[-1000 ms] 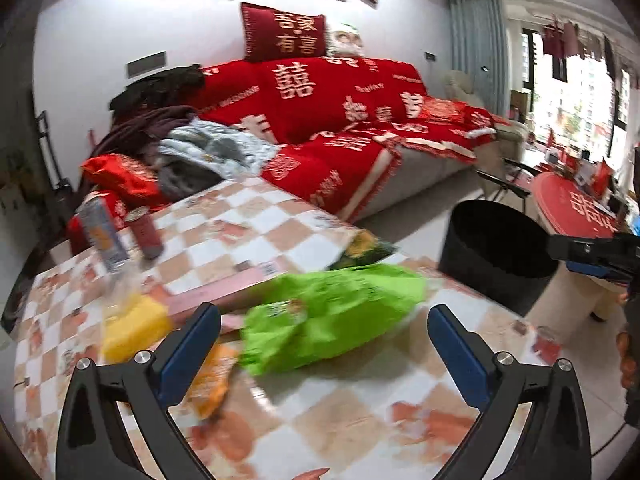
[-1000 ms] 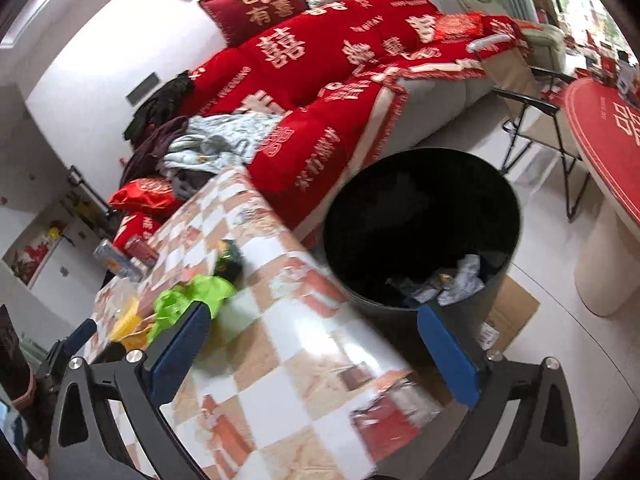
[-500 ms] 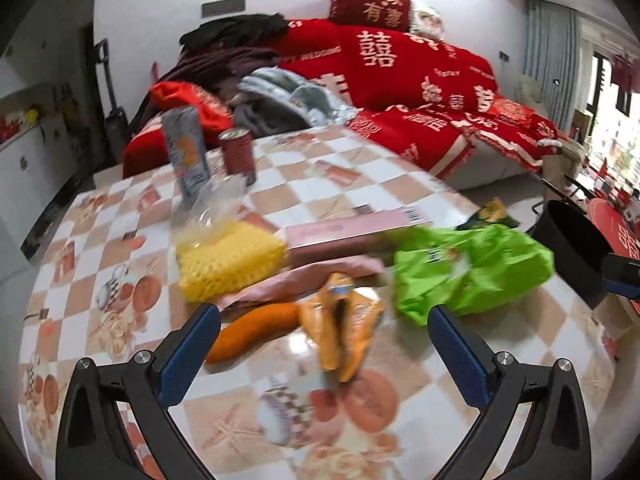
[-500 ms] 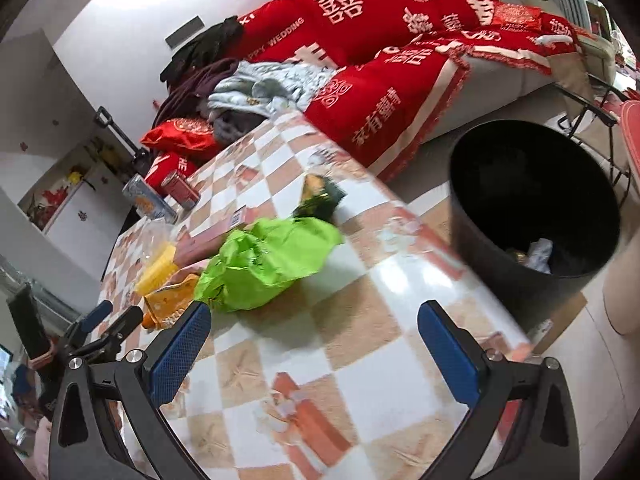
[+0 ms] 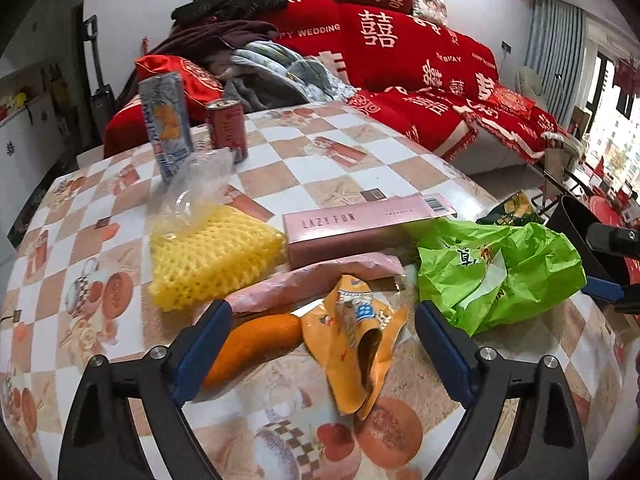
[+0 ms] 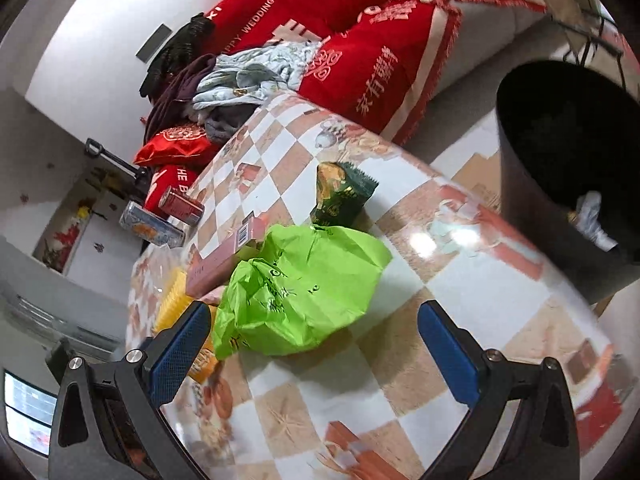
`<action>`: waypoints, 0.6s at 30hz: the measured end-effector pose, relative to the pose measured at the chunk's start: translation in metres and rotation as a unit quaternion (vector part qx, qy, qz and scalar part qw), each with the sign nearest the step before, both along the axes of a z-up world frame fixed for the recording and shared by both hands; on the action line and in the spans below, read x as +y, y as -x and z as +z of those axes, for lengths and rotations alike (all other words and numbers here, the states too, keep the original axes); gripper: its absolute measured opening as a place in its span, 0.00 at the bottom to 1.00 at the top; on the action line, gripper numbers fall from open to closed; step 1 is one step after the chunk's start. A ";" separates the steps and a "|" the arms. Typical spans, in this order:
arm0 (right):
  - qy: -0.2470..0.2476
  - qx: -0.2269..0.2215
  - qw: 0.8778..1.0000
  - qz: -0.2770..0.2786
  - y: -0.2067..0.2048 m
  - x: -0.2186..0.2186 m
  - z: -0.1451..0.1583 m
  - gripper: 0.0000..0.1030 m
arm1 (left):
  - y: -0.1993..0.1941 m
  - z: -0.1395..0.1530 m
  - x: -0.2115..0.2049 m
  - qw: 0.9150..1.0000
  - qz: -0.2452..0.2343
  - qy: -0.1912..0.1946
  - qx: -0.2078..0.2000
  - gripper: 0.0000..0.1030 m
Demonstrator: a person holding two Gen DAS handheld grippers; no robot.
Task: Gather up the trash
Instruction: 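Move both open grippers back toward the table, then grasp orange candy wrapper with left gripper while right gripper grasps green plastic bag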
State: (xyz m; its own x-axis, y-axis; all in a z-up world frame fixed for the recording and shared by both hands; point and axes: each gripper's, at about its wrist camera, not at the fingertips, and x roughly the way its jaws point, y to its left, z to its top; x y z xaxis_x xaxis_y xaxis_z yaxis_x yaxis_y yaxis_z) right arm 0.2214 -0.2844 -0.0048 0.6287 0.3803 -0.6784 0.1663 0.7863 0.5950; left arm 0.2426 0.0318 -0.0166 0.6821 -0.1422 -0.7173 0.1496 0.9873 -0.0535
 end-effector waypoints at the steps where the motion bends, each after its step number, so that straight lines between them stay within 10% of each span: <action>1: -0.009 0.003 1.000 -0.002 -0.003 0.000 -0.003 1.00 | -0.001 0.000 -0.002 1.000 -0.002 0.000 0.000 1.00; 6: -0.046 0.014 0.999 -0.007 -0.012 0.001 -0.017 0.96 | -0.007 -0.004 -0.009 1.000 -0.019 -0.001 0.011 1.00; 18: -0.058 0.013 0.998 0.033 -0.001 0.010 -0.016 0.25 | 0.004 -0.005 -0.011 0.999 -0.046 -0.004 0.021 1.00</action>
State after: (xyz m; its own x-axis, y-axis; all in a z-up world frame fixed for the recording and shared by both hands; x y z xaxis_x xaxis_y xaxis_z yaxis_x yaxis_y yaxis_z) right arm 0.2221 -0.2742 -0.0208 0.5824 0.4967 -0.6435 0.1339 0.7222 0.6786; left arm 0.2386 0.0207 -0.0216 0.6356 -0.1972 -0.7464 0.2384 0.9697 -0.0532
